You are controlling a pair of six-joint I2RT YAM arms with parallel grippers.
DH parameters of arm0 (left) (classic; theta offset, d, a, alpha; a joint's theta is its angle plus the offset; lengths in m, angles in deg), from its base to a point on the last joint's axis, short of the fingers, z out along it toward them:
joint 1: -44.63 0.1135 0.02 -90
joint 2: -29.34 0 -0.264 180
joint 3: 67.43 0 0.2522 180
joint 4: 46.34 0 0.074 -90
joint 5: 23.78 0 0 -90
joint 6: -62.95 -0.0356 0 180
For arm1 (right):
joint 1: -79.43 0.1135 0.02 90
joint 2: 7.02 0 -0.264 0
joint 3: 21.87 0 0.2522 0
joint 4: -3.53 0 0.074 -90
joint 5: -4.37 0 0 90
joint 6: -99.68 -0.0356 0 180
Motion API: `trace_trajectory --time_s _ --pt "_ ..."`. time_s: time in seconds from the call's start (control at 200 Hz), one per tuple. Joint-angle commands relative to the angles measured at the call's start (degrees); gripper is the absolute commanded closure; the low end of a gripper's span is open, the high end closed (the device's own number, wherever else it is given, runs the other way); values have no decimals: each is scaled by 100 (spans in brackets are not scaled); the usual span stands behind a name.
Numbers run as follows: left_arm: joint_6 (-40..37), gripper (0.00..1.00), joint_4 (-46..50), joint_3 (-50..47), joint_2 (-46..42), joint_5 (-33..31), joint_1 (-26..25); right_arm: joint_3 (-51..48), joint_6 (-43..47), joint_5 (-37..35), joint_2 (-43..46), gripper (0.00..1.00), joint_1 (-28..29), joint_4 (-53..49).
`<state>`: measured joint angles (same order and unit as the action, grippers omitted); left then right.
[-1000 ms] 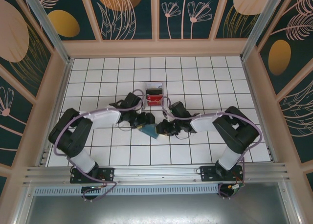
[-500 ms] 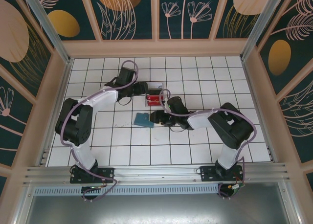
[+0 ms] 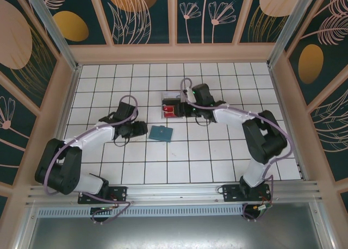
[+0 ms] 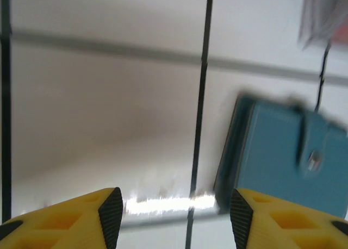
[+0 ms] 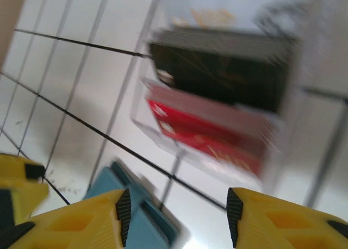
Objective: Put the credit cards into the card holder
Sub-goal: Rotate the card holder at the center of the table.
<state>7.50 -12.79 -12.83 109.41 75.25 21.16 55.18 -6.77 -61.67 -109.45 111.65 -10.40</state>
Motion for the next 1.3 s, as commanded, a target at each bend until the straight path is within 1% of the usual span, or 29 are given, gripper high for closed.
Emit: trace_trajectory --time_s 0.0,0.03,0.09,0.145,0.22,0.31,0.435,0.51,0.596,0.686,0.736,0.836,0.971,1.156,1.296 --pt "-91 43 468 -133 -517 793 -212 654 1069 1096 -604 54 141 -554" --pt "-23 44 430 -180 -589 1114 -246 826 1149 1290 -769 58 166 -639" --pt "249 47 233 -260 -678 1541 -382 1025 1306 1538 -1017 58 286 -758" --pt "553 49 -136 -356 -773 1678 -557 1057 1351 1567 -1153 58 424 -775" --pt "977 50 -735 -604 -772 1736 -651 938 1280 1397 -1245 57 552 -673" --pt "1316 49 -1189 -848 -477 1434 -650 584 1067 1209 -1239 56 565 -358" --pt "1248 49 -1200 -637 240 1055 -648 96 859 770 -1105 56 565 -93" --pt "1191 49 -1381 -441 626 926 -636 -172 678 758 -1002 56 586 41" --pt "983 48 -1460 -46 1096 820 -572 -464 425 679 -855 56 734 226" --pt "611 48 -1360 531 1594 726 -306 -578 212 708 -762 56 967 272" --pt "411 49 -1239 819 1766 549 -137 -585 125 717 -685 56 1089 242" --pt "98 53 -1047 1191 1776 42 75 -601 -30 653 -452 56 1198 217" --pt "-51 54 -1070 1144 1560 -584 142 -311 176 443 -286 54 1183 -254" --pt "19 52 -1329 910 1271 -528 182 538 811 -160 -501 53 1010 -905" --pt "-71 52 -1161 863 1148 -827 284 1312 1402 -599 -909 53 1058 -1396"
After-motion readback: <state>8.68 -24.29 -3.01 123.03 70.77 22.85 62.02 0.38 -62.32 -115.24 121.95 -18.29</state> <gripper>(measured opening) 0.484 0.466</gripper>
